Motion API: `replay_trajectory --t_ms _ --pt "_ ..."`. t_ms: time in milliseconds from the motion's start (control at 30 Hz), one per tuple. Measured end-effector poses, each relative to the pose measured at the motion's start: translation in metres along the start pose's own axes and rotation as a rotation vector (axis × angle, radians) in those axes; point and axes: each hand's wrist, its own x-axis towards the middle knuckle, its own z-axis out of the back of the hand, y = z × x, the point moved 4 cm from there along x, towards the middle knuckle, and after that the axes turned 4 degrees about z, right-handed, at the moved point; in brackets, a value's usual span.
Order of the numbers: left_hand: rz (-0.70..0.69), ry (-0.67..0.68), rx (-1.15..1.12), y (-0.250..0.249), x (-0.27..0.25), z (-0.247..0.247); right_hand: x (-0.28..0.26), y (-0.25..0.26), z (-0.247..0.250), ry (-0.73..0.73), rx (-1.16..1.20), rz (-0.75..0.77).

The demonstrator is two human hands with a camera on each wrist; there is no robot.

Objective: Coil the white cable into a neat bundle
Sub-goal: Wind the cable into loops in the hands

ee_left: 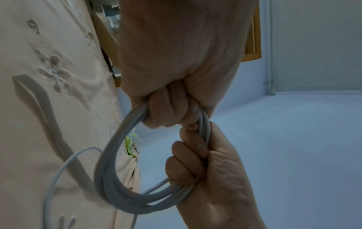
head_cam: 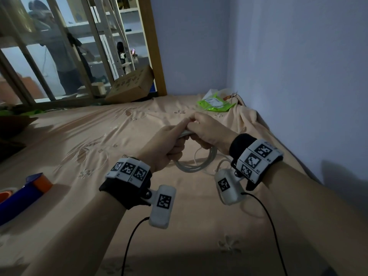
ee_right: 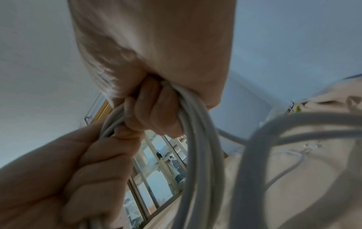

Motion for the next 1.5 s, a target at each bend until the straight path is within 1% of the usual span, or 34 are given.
replay_trajectory --t_ms 67,167,200,267,333,400,467,533,600,633,700,800,933,1000,1067,1133,1200,1300,1367,1400,1500 --pt "-0.037 -0.054 -0.078 -0.001 0.001 0.002 0.001 0.0 -0.001 -0.026 0.095 0.001" --pt "-0.067 -0.135 -0.276 0.001 0.003 0.006 0.003 -0.004 -0.001 -0.076 0.303 -0.033" --pt "-0.075 -0.15 -0.333 0.003 0.002 0.007 0.002 -0.006 -0.001 -0.092 0.338 -0.046" --pt "-0.086 -0.16 -0.381 0.007 0.001 0.007 0.001 -0.008 0.0 -0.133 0.329 -0.038" --pt "-0.076 -0.132 -0.343 0.009 0.0 0.006 -0.001 -0.01 0.001 -0.177 0.266 0.001" --pt "-0.032 -0.08 -0.225 0.007 -0.003 0.004 -0.002 -0.01 0.005 -0.18 0.171 0.052" --pt "0.009 -0.041 -0.077 0.003 -0.004 0.001 -0.002 -0.006 0.008 -0.147 0.02 0.126" --pt "0.02 -0.036 0.008 -0.002 -0.006 -0.001 -0.001 0.002 0.009 -0.107 -0.129 0.177" --pt "-0.002 -0.056 0.014 -0.006 -0.005 -0.002 0.0 0.007 0.009 -0.083 -0.147 0.178" --pt "-0.024 -0.071 -0.014 -0.007 -0.005 -0.002 0.0 0.009 0.009 -0.069 -0.088 0.15" --pt "-0.069 -0.103 -0.135 -0.007 -0.004 -0.001 -0.002 0.008 0.007 -0.05 0.101 0.064" --pt "-0.107 -0.133 -0.349 -0.005 -0.004 0.001 -0.006 0.004 0.006 -0.084 0.351 -0.049" --pt "-0.131 -0.172 -0.486 0.0 -0.004 0.002 -0.014 -0.007 0.003 -0.084 0.518 -0.136" --pt "-0.144 -0.175 -0.506 0.004 -0.004 0.0 -0.016 -0.01 0.002 -0.11 0.588 -0.152" --pt "-0.135 -0.162 -0.446 0.005 -0.005 -0.001 -0.015 -0.012 0.005 -0.159 0.606 -0.142" --pt "-0.099 -0.12 -0.318 0.003 -0.008 -0.001 -0.014 -0.011 0.01 -0.174 0.554 -0.104" --pt "-0.051 -0.077 -0.167 -0.002 -0.011 -0.001 -0.012 -0.009 0.014 -0.149 0.431 -0.044" --pt "-0.018 -0.064 0.014 -0.008 -0.014 -0.005 -0.011 0.001 0.013 -0.077 0.2 0.049" --pt "-0.021 -0.07 0.012 -0.009 -0.015 -0.007 -0.01 0.007 0.012 -0.036 0.125 0.064" --pt "-0.027 -0.069 -0.013 -0.009 -0.016 -0.007 -0.01 0.008 0.012 -0.012 0.135 0.047" --pt "-0.06 -0.046 -0.056 -0.009 -0.017 -0.005 -0.012 0.01 0.013 0.042 0.28 -0.001"
